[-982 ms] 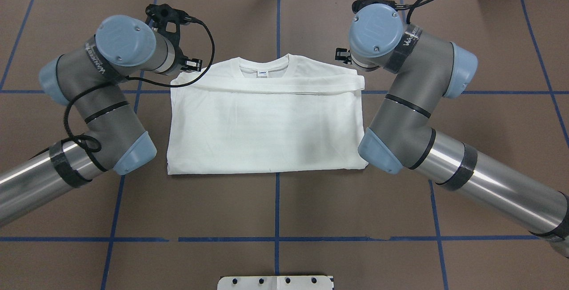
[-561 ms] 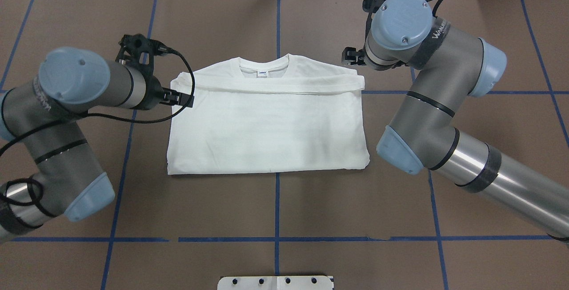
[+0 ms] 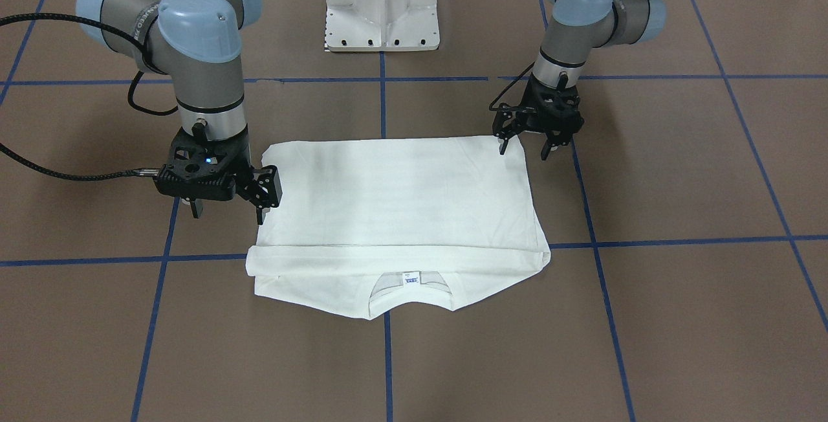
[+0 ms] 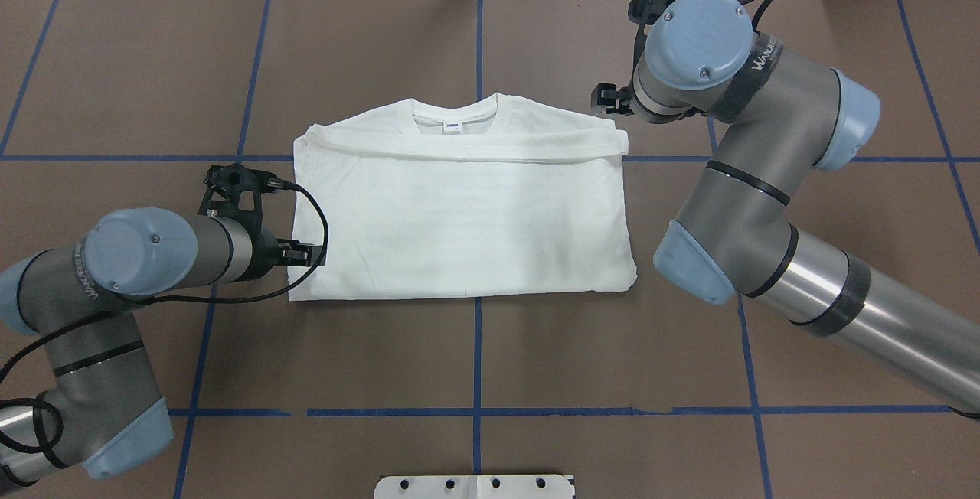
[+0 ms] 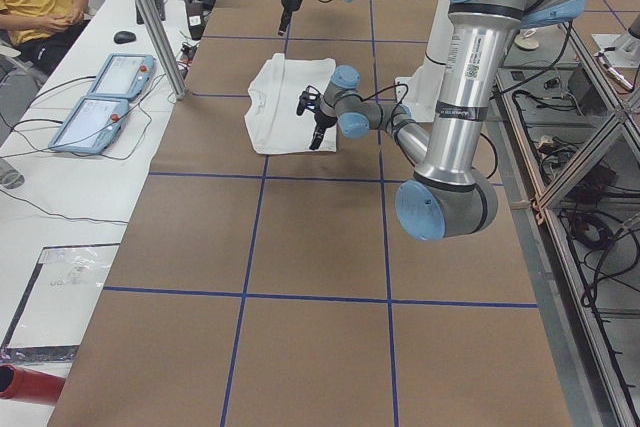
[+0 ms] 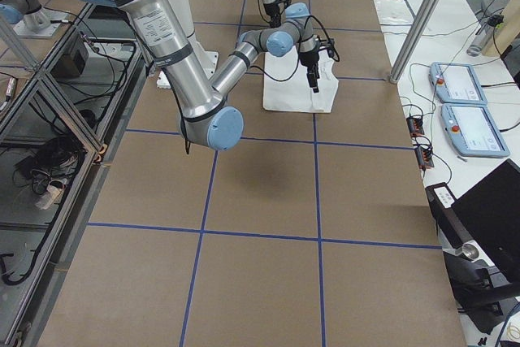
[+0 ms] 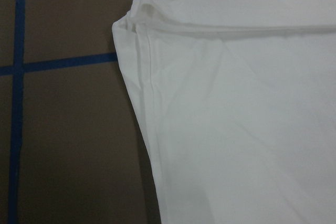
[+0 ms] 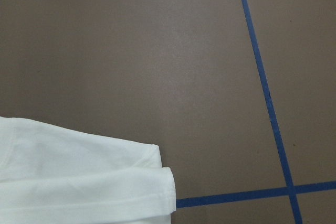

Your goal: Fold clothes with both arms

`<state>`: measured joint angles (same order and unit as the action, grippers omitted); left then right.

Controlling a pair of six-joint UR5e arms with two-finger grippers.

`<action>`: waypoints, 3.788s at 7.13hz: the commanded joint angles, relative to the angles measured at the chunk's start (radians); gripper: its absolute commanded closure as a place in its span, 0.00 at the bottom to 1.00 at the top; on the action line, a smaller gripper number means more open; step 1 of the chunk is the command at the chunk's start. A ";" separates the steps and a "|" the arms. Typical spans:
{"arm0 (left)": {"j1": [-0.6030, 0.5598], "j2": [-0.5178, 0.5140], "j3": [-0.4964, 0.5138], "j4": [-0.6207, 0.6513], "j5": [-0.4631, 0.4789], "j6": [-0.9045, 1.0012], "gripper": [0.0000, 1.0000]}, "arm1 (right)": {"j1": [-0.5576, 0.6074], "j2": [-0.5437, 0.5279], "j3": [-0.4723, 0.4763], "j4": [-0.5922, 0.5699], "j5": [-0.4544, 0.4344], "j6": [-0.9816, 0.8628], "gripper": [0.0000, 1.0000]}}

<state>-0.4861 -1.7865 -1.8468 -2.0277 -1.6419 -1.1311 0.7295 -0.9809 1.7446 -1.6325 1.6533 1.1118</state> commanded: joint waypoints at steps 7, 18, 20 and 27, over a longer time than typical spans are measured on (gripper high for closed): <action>0.044 0.012 -0.021 0.001 0.036 -0.015 1.00 | -0.010 -0.022 -0.002 0.071 -0.001 0.006 0.00; -0.460 -0.544 0.931 -0.361 0.048 0.498 0.01 | -0.062 0.037 -0.048 0.126 -0.003 0.127 0.00; -0.463 -0.457 0.810 -0.378 -0.024 0.498 0.00 | -0.135 0.227 -0.272 0.187 -0.048 0.385 0.02; -0.462 -0.418 0.762 -0.381 -0.024 0.488 0.00 | -0.320 0.387 -0.571 0.298 -0.242 0.477 0.30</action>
<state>-0.9484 -2.2108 -1.0796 -2.4083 -1.6671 -0.6417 0.4233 -0.5958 1.1871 -1.3356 1.4199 1.5912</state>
